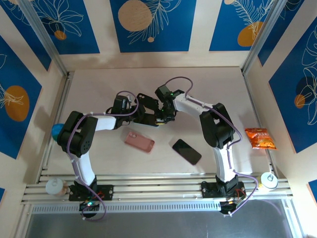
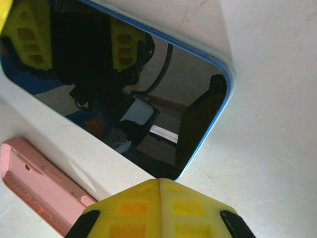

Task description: Put the phone into the phone case

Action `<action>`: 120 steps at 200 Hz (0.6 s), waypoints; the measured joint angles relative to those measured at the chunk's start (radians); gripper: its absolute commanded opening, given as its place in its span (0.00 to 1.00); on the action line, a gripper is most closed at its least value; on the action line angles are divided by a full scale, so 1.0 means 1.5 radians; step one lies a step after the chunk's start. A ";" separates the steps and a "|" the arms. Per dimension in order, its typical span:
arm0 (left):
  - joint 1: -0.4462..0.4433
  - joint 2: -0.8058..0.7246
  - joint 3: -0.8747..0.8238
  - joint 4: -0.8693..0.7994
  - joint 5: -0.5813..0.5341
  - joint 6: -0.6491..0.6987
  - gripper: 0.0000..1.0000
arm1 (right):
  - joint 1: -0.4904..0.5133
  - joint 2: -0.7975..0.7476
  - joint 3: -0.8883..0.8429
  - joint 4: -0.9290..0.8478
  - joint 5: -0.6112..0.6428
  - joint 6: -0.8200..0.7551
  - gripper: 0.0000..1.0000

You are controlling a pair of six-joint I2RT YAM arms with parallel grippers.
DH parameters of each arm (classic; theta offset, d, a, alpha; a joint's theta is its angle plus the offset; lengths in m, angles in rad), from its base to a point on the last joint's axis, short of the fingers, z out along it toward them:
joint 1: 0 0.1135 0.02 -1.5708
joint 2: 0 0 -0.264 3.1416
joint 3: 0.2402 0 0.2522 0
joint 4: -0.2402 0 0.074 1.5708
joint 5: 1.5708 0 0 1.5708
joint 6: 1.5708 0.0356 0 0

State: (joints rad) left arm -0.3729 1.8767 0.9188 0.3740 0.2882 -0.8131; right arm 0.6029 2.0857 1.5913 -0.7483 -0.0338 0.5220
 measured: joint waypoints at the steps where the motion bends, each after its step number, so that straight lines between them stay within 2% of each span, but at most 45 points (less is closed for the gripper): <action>1: 0.000 0.000 0.000 0.000 0.000 0.000 0.54 | 0.000 0.000 0.000 0.000 0.000 0.000 0.00; 120: 0.000 0.000 -0.001 0.001 0.000 0.000 0.53 | 0.000 0.022 0.000 0.003 -0.001 0.000 0.00</action>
State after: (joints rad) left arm -0.3733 1.8767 0.9173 0.3748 0.2878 -0.8127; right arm 0.6025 2.1189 1.5913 -0.7433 -0.0345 0.5217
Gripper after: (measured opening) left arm 0.533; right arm 0.042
